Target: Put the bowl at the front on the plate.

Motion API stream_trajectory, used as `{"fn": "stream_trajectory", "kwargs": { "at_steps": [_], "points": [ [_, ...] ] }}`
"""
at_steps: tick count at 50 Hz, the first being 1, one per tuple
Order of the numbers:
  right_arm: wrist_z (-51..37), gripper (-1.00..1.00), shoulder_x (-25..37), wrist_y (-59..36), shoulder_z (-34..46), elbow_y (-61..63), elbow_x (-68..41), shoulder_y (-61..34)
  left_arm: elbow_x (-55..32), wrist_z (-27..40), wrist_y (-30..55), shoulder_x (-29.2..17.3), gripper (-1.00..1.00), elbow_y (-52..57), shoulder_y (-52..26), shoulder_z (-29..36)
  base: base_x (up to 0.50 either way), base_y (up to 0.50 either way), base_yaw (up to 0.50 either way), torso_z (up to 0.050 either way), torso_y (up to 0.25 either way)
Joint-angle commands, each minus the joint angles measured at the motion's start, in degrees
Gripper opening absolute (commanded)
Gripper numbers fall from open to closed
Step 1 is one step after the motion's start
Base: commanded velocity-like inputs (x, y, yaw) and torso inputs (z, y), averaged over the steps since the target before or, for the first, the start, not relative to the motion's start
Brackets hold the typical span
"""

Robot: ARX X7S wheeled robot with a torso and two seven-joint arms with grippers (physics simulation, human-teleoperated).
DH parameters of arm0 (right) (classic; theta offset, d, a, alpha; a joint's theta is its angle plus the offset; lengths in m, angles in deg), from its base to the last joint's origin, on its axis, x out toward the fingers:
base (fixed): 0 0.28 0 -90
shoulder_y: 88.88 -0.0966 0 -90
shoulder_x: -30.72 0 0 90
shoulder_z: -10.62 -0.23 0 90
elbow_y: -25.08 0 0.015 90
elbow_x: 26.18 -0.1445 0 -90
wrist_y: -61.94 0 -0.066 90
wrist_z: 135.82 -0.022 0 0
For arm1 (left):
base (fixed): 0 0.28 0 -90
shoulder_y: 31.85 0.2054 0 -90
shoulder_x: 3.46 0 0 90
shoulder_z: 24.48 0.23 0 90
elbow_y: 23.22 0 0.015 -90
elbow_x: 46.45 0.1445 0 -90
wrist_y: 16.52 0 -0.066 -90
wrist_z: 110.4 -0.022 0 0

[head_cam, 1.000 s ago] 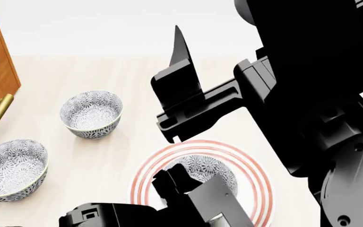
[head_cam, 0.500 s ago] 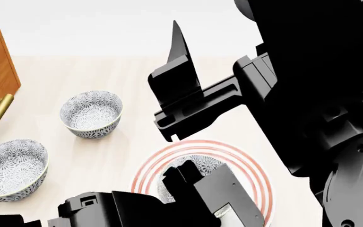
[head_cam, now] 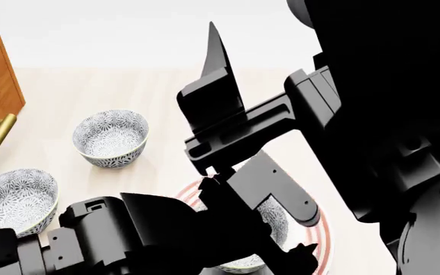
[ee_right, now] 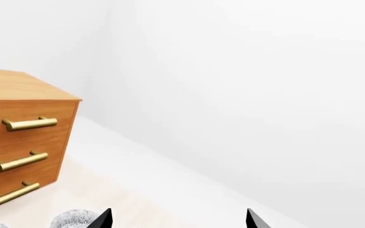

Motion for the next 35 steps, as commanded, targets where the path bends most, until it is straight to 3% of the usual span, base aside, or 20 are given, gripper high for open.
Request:
{"fn": "stream_trajectory", "kwargs": {
  "at_steps": [1,35],
  "points": [
    [-1.13,1.00,0.50,0.40,-0.39,1.26,-1.02,-0.17,-4.80,-0.82,-3.22,0.00,1.00,-4.99,-2.31,0.13,0.00,0.00,0.00,0.000,0.000],
    [-2.90,1.00,2.00,0.82,-1.29,3.74,-3.07,-1.26,-10.99,-2.22,-11.29,0.00,1.00,-21.74,-6.61,0.24,0.00,0.00,0.00,0.000,0.000]
  ]
}}
